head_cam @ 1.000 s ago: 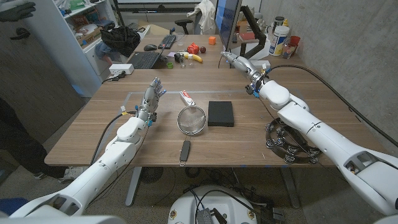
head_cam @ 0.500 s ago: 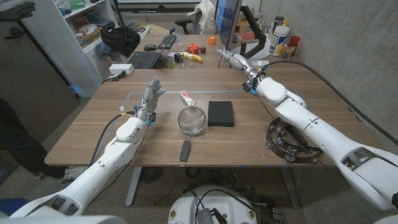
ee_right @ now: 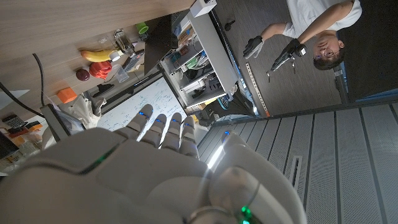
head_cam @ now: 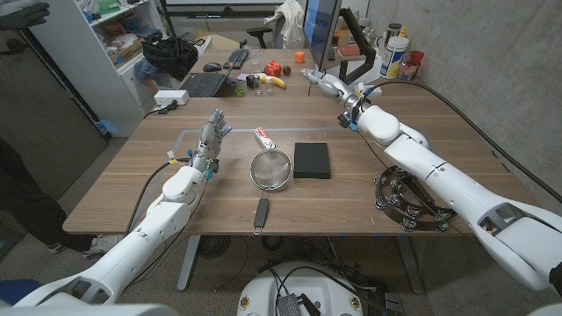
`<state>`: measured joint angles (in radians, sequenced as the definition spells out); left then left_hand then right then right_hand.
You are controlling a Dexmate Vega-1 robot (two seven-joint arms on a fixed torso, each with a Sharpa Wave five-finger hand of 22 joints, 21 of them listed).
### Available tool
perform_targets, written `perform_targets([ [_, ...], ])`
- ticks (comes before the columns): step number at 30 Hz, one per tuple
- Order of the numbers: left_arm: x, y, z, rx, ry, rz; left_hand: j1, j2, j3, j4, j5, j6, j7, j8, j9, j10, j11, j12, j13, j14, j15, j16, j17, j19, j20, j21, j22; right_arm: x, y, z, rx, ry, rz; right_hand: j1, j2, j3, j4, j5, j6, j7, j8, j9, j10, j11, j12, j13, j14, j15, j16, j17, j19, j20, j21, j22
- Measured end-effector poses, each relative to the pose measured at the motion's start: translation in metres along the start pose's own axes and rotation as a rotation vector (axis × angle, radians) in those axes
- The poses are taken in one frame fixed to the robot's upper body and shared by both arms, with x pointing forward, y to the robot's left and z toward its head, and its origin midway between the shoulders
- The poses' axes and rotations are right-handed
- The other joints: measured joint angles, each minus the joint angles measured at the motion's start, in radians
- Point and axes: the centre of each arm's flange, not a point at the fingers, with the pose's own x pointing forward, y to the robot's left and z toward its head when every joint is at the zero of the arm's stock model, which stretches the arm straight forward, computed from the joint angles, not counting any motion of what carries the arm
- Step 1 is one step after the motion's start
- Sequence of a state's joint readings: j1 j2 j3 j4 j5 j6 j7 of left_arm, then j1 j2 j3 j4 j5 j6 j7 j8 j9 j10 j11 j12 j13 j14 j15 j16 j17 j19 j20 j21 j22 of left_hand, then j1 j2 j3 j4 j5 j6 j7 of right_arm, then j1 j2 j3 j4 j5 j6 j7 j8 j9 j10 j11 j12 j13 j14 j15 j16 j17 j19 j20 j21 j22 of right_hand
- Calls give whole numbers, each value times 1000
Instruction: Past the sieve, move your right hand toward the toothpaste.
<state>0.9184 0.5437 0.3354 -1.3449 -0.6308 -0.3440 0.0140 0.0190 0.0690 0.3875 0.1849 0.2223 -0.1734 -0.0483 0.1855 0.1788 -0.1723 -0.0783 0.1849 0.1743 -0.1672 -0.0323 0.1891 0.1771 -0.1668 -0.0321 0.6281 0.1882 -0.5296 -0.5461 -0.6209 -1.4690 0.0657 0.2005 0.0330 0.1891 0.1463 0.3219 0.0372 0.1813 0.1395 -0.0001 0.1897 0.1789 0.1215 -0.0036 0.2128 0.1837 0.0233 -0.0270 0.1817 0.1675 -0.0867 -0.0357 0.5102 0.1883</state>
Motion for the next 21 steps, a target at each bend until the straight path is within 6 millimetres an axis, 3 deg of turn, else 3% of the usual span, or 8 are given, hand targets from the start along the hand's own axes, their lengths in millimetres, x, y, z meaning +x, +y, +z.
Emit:
perform_targets([
  [21, -1, -1, 0, -5, -2, 2, 0, 0, 0, 0, 0, 0, 0, 0, 0, 0, 0, 0, 0, 0, 0, 0, 0, 0, 0, 0, 0, 9, 2, 7, -48, -11, 32, 9, -1, 8, -8, 0, 0, 0, 0, 0, 0, 0, 0, 0, 0, 0, 0, 0, 0, 0, -4, 0],
])
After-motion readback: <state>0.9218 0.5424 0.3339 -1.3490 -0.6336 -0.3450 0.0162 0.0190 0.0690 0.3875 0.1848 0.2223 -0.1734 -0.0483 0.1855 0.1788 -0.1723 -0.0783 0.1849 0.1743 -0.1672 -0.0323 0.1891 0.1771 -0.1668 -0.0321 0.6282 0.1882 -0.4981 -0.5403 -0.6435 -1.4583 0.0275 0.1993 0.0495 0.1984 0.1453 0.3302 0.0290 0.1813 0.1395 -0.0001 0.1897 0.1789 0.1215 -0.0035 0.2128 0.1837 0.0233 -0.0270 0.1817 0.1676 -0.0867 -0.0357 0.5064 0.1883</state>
